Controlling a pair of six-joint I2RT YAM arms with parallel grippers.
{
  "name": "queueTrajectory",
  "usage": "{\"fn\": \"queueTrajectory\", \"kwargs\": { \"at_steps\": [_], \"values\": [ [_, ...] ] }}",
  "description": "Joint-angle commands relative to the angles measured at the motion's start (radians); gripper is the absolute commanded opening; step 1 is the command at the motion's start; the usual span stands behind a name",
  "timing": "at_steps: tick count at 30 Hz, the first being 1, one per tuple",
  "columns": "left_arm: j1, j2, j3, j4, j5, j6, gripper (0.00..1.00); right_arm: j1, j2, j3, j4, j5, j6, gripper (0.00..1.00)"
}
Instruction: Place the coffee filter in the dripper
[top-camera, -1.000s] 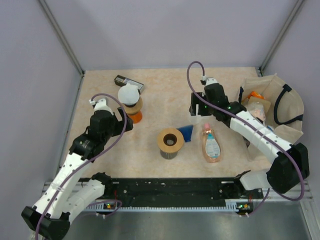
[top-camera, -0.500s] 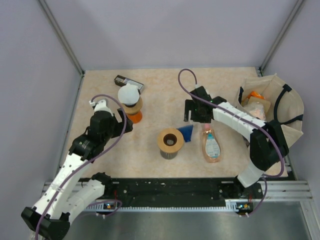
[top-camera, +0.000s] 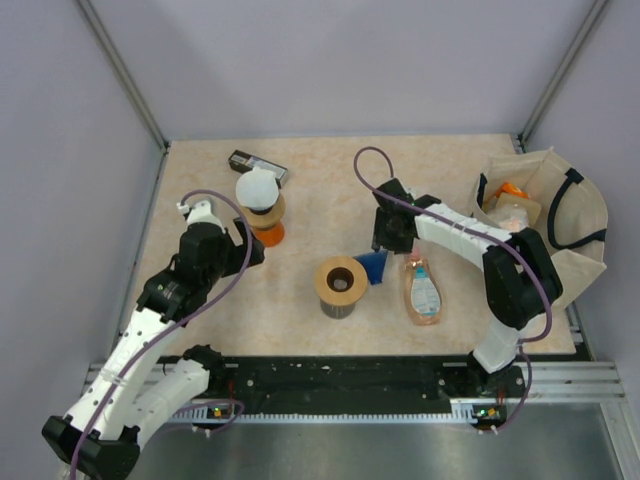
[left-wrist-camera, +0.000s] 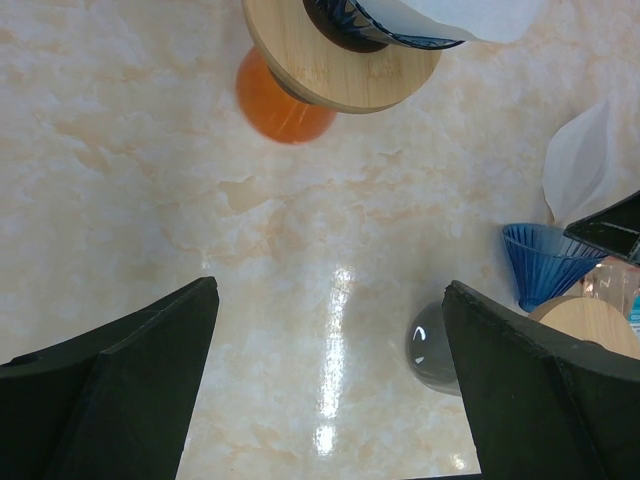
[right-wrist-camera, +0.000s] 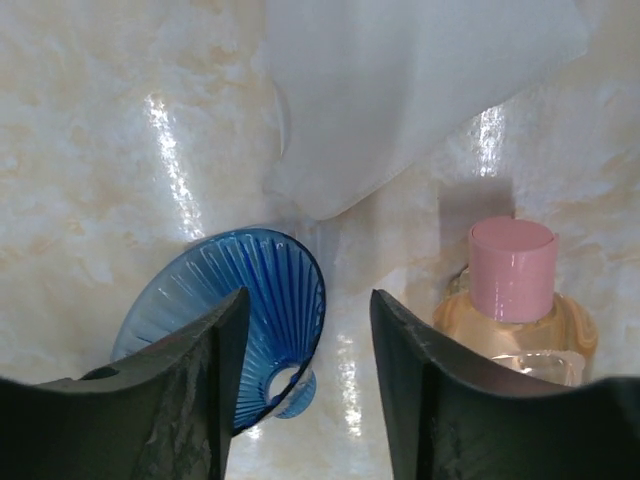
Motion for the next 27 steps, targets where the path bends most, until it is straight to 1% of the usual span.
{"fn": "queueTrajectory", "kwargs": {
  "at_steps": [1, 4, 6, 8, 9, 11, 12, 19, 24, 26, 27],
  "values": [
    [0.003, -0.020, 0.010, 0.007, -0.020, -0.011, 0.99, 0.011, -0.002, -0.009, 0.046, -0.011, 0.029, 0.44],
    [0.005, -0.020, 0.012, 0.006, -0.023, -0.013, 0.99, 0.011, -0.001, -0.035, 0.074, -0.032, 0.048, 0.33],
    [0.005, -0.025, 0.017, 0.000, -0.023, -0.014, 0.99, 0.011, -0.008, -0.044, 0.082, -0.027, 0.052, 0.28],
    [0.003, -0.026, 0.018, -0.006, -0.027, -0.013, 0.99, 0.011, -0.016, -0.046, 0.083, -0.019, 0.054, 0.18],
    [0.003, -0.028, 0.018, -0.009, -0.030, -0.014, 0.99, 0.010, -0.021, -0.047, 0.085, -0.019, 0.054, 0.15],
    [0.003, -0.034, 0.018, -0.009, -0.038, -0.016, 0.99, 0.013, -0.030, -0.052, 0.085, -0.019, 0.054, 0.01],
    [0.005, -0.037, 0.017, -0.009, -0.038, -0.019, 0.99, 0.011, -0.036, -0.052, 0.083, -0.018, 0.049, 0.00],
    [0.003, -0.042, 0.026, -0.013, -0.040, -0.016, 0.99, 0.011, -0.145, -0.042, 0.082, -0.004, 0.017, 0.00],
    [0.003, -0.045, 0.024, -0.008, -0.038, -0.014, 0.99, 0.011, -0.246, -0.029, 0.083, -0.004, -0.049, 0.00],
    [0.003, -0.046, 0.024, -0.006, -0.035, -0.016, 0.99, 0.008, -0.263, -0.009, 0.048, -0.015, -0.069, 0.01],
    [0.003, -0.046, 0.023, -0.006, -0.037, -0.016, 0.99, 0.008, -0.258, 0.002, 0.033, -0.036, -0.092, 0.18]
  ]
}}
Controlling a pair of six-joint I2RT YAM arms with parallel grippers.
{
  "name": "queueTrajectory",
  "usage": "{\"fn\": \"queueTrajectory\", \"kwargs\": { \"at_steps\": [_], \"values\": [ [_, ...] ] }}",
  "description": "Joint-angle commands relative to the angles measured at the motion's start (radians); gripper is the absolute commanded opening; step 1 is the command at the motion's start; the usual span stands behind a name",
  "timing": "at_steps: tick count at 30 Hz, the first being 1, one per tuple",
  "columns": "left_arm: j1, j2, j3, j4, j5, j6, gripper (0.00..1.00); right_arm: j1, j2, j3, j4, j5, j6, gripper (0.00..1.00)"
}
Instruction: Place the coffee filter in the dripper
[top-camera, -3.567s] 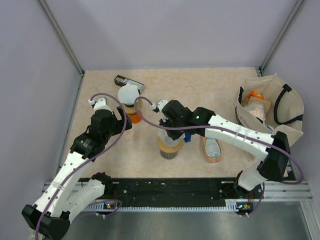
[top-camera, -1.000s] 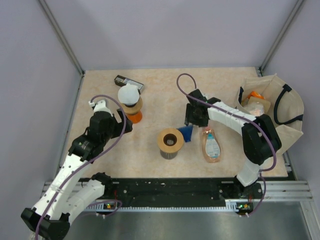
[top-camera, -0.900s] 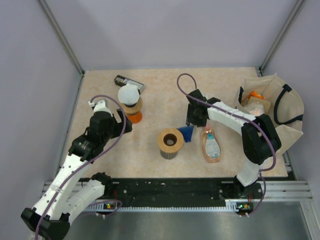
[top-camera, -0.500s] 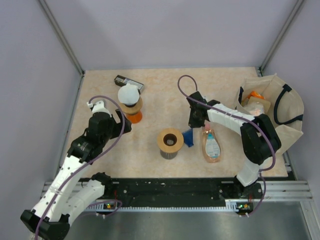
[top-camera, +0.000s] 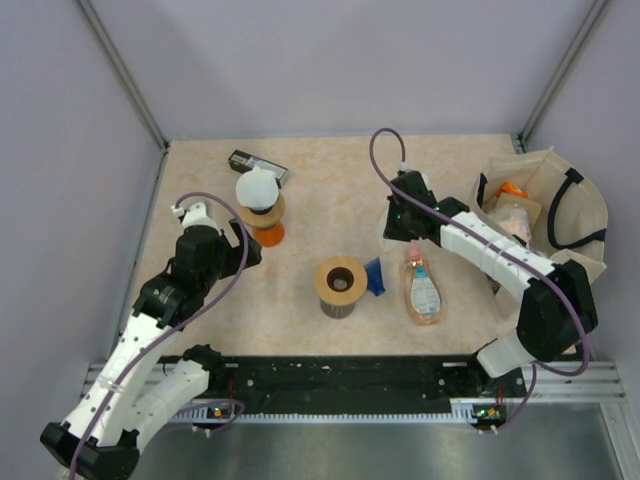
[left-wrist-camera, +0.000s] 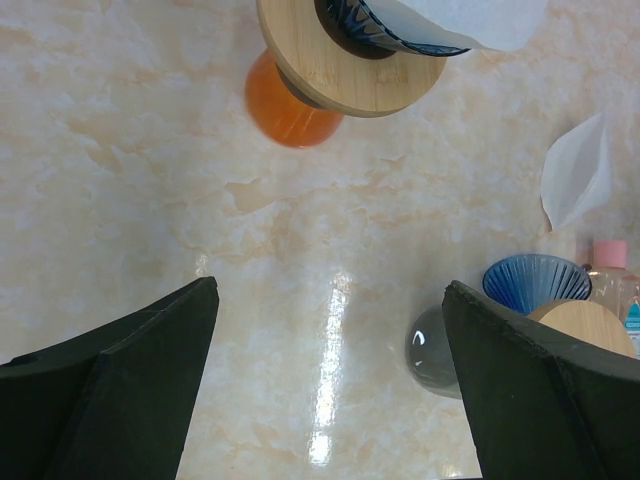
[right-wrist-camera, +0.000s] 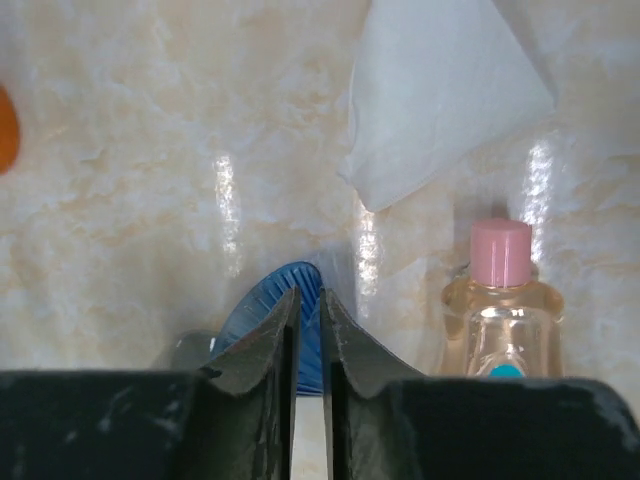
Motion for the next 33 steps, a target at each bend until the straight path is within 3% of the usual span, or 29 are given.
{"fn": "queueTrajectory", "kwargs": {
  "at_steps": [1, 2, 4, 6, 9, 12, 14, 17, 22, 26, 33],
  "values": [
    [0.003, -0.014, 0.021, 0.016, -0.010, 0.001, 0.99, 0.007, -0.045, 0.063, -0.027, -0.058, -0.123, 0.33],
    [0.003, -0.014, 0.020, 0.018, -0.007, 0.006, 0.99, 0.007, -0.045, 0.065, -0.008, -0.116, -0.207, 0.34],
    [0.003, -0.012, 0.018, 0.018, 0.004, 0.029, 0.99, 0.006, -0.037, 0.085, 0.011, -0.356, -0.555, 0.43],
    [0.003, -0.008, 0.024, 0.019, 0.004, 0.044, 0.99, -0.009, -0.027, 0.099, 0.019, -0.402, -0.767, 0.56],
    [0.003, 0.001, 0.033, 0.005, 0.007, 0.049, 0.99, -0.110, 0.025, 0.145, -0.039, -0.689, -1.065, 0.61],
    [0.003, 0.003, 0.030, 0.013, 0.018, 0.043, 0.99, -0.129, 0.084, 0.236, -0.140, -0.878, -1.292, 0.68],
    [0.003, 0.011, 0.043, -0.002, 0.018, 0.044, 0.99, -0.131, 0.136, 0.306, -0.310, -0.932, -1.604, 0.72],
    [0.005, 0.017, 0.059, -0.030, -0.002, 0.046, 0.99, -0.189, 0.243, 0.451, -0.439, -0.928, -1.788, 0.74],
    [0.005, 0.017, 0.064, -0.047, -0.033, 0.035, 0.99, -0.220, 0.420, 0.668, -0.867, -1.008, -2.238, 0.75],
    [0.003, 0.046, 0.092, -0.091, -0.083, 0.021, 0.99, -0.174, 0.408, 0.582, -0.903, -1.020, -2.423, 0.77],
    [0.003, 0.093, 0.122, -0.137, -0.100, 0.017, 0.98, -0.059, 0.450, 0.484, -0.851, -0.962, -2.457, 0.75]
  ]
}}
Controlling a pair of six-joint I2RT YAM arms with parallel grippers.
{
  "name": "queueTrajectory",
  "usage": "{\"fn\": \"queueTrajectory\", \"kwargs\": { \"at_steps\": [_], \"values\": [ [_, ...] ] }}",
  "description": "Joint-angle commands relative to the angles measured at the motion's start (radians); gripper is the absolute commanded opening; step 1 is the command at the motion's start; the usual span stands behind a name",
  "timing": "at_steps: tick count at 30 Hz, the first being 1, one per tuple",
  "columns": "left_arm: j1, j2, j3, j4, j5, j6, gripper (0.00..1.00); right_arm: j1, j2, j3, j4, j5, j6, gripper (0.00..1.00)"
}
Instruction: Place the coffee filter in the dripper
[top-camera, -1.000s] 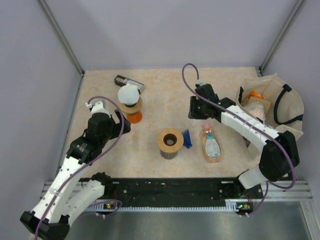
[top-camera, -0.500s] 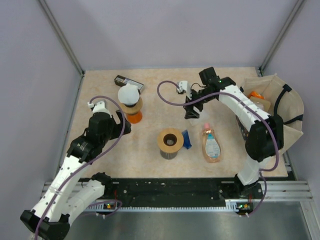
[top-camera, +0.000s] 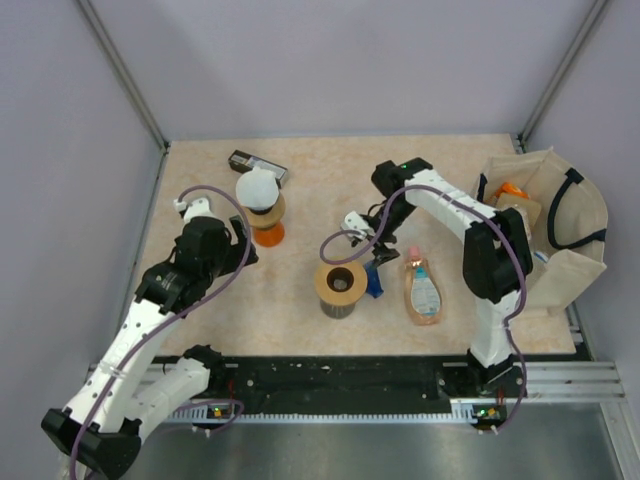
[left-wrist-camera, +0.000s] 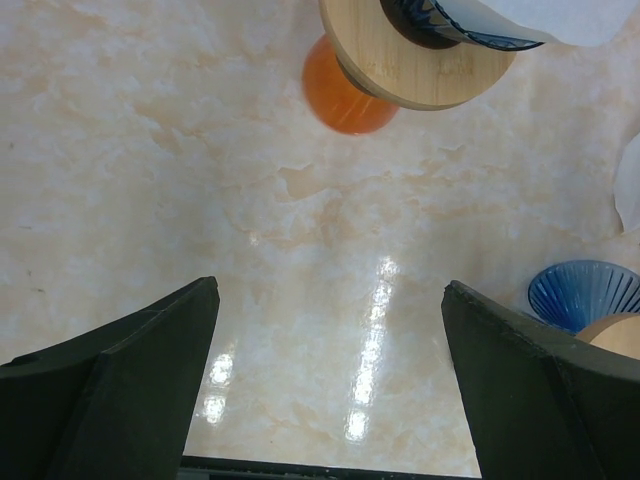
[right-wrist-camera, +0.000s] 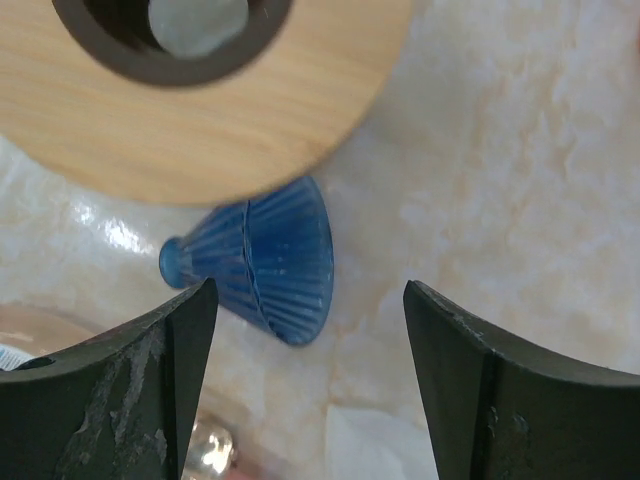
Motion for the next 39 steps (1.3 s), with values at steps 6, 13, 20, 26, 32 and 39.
{"fn": "queueTrajectory", "kwargs": {
  "at_steps": [6, 13, 20, 26, 32, 39],
  "values": [
    [0.003, 0.011, 0.016, -0.014, -0.028, -0.012, 0.98, 0.056, 0.040, -0.048, -0.121, 0.024, -0.110, 0.74],
    [0.003, 0.008, 0.006, -0.014, -0.033, -0.012, 0.98, 0.072, 0.039, -0.095, -0.112, 0.070, -0.087, 0.69],
    [0.003, 0.014, 0.003, -0.015, -0.042, -0.015, 0.98, 0.094, 0.063, -0.102, -0.100, 0.092, -0.061, 0.45],
    [0.003, 0.021, 0.005, -0.015, -0.051, -0.010, 0.98, 0.100, 0.053, -0.108, -0.094, 0.126, -0.029, 0.22],
    [0.003, 0.018, 0.011, -0.017, -0.051, -0.010, 0.97, 0.100, 0.004, -0.095, -0.094, 0.240, 0.050, 0.06],
    [0.005, 0.002, 0.020, 0.005, -0.023, -0.003, 0.97, 0.094, -0.156, -0.013, -0.052, 0.474, 0.241, 0.00]
  ]
}}
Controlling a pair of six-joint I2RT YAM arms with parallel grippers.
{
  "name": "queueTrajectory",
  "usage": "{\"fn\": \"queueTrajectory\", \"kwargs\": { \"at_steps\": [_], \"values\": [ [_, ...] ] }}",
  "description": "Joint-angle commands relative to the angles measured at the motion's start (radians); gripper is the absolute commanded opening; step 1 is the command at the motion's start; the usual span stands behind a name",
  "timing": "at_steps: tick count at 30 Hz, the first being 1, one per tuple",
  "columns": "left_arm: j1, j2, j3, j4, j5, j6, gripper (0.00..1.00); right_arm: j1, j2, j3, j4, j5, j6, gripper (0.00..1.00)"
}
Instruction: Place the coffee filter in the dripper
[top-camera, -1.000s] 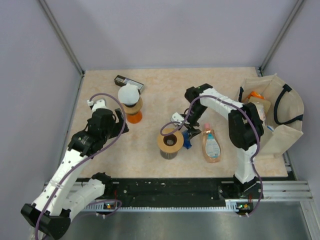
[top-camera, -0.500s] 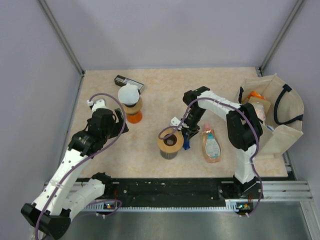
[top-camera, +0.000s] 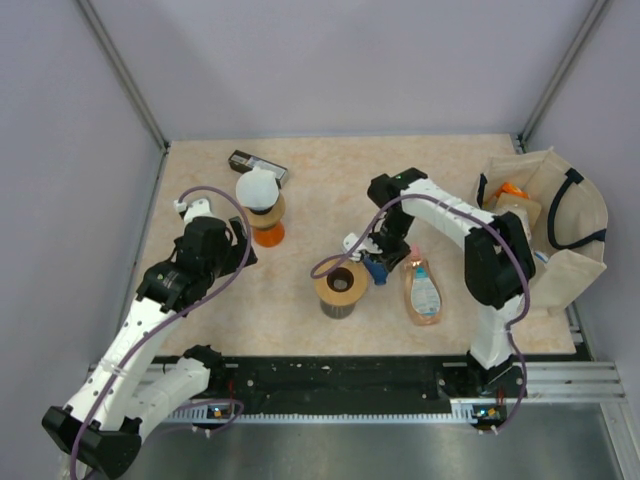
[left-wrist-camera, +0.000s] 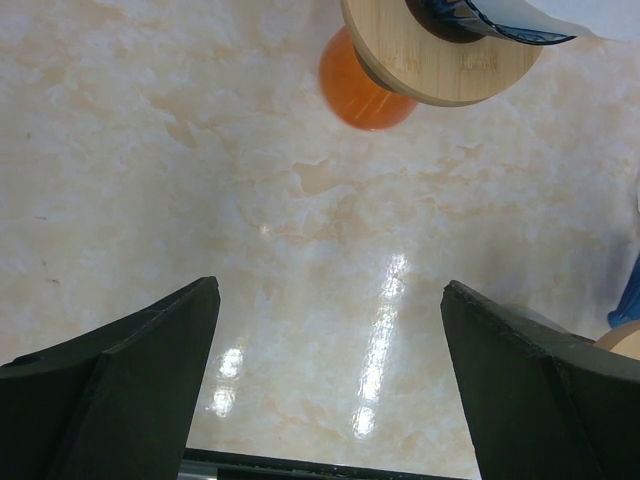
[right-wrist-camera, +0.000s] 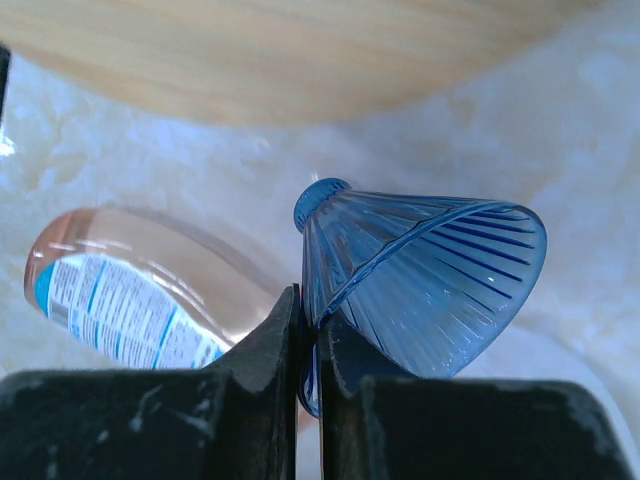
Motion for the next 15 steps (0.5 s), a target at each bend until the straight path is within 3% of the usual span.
{"fn": "queueTrajectory", "kwargs": {
  "at_steps": [1, 7, 12, 15],
  "values": [
    [0.005, -0.020, 0.014, 0.034, 0.012, 0.005, 0.97, -0.001, -0.174, 0.111, 0.020, 0.174, 0.138, 0.00],
    [0.003, -0.063, -0.021, 0.112, 0.091, 0.014, 0.97, 0.047, -0.388, 0.129, 0.154, 0.187, 0.249, 0.00],
    [0.003, -0.090, -0.037, 0.176, 0.164, 0.020, 0.97, 0.269, -0.548, -0.018, 0.295, 0.289, 0.263, 0.00],
    [0.003, -0.095, -0.041, 0.193, 0.219, 0.017, 0.97, 0.367, -0.573, -0.030, 0.299, 0.256, 0.258, 0.00]
  ]
}}
